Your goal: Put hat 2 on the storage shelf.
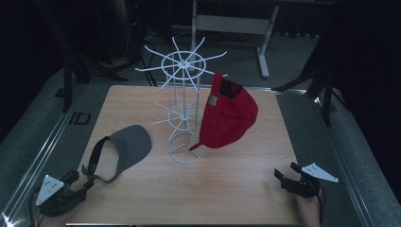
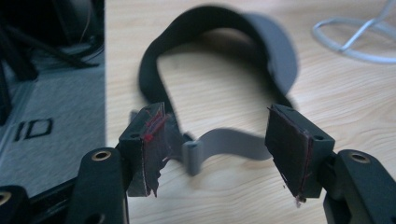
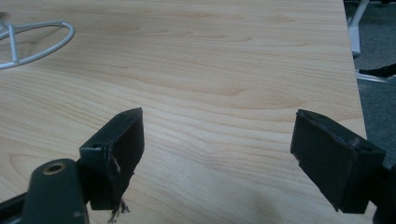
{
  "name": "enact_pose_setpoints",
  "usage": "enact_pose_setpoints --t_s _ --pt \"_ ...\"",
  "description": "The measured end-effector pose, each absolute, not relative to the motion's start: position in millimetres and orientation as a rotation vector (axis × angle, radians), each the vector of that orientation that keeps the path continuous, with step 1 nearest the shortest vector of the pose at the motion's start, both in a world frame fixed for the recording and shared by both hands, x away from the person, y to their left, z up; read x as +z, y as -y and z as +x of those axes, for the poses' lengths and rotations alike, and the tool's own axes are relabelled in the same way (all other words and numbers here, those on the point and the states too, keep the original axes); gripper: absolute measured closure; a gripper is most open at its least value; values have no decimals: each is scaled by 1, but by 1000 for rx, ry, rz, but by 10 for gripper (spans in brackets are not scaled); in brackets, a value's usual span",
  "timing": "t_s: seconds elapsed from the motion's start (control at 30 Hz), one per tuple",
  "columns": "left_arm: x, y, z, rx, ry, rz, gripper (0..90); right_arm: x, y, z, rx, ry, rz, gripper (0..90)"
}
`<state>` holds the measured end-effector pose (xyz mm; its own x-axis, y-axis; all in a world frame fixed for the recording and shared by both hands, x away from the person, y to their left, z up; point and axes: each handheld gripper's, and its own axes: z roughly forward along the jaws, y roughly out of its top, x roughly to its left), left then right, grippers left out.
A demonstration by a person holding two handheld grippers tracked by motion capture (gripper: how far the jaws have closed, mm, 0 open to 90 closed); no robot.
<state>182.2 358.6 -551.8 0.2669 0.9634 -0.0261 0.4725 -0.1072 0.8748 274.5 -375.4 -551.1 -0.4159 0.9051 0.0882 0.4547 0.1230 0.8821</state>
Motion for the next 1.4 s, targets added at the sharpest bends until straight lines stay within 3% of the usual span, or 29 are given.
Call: enact_pose_setpoints --t_s 0.3,0.53,0.83,1.0,1.4 --pt "-560 -361 211 657 -1340 1843 343 -552 374 275 1235 -1948 1306 173" --pt "-565 -358 228 628 -1391 1888 377 -552 374 275 1234 -1950 1307 173" --pt "-565 -353 239 619 -1427 1923 580 -553 374 275 1223 -1956 1306 173" --pt "-565 -350 240 636 -1413 1935 830 -553 373 276 1219 -1962 1302 173" --pt "-534 -341 228 724 -1147 1847 853 -552 373 276 1223 -1960 1308 173"
